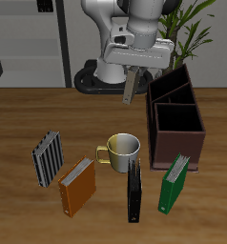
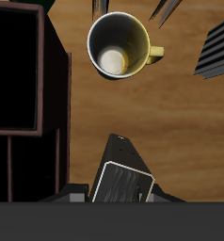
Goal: Place the yellow book into the left desk caddy's front compartment and place the orange book into the left desk caddy's left compartment and place the black book into the left desk caddy's back compartment
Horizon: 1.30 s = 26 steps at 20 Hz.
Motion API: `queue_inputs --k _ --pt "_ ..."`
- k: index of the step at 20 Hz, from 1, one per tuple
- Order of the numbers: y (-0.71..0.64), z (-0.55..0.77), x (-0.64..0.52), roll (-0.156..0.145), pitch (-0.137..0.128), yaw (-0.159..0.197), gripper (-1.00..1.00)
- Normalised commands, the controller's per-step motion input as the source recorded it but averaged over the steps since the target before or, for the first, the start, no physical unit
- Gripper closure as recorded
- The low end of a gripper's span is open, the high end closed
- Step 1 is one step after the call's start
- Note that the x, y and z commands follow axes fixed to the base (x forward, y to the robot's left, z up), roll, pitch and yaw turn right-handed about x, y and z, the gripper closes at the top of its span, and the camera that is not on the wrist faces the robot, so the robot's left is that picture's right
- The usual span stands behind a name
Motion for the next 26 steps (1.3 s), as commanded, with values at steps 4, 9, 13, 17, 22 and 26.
queue_inputs --k 4,9,13,17,22,26 --pt "0.26 0.07 -0.03 0.025 0.016 0.012 1.00" --pt "0.25 -0.03 0.01 0.006 0.033 -0.014 1.00" --pt "0.30 0.03 0.02 0.045 0.024 0.026 1.00" --pt "0.25 -0.06 0.00 0.054 0.030 0.010 1.00" --pt "0.15 -0.10 0.03 0.018 0.037 -0.019 1.00" --pt "0.14 -0.08 0.04 0.023 0.035 0.006 1.00"
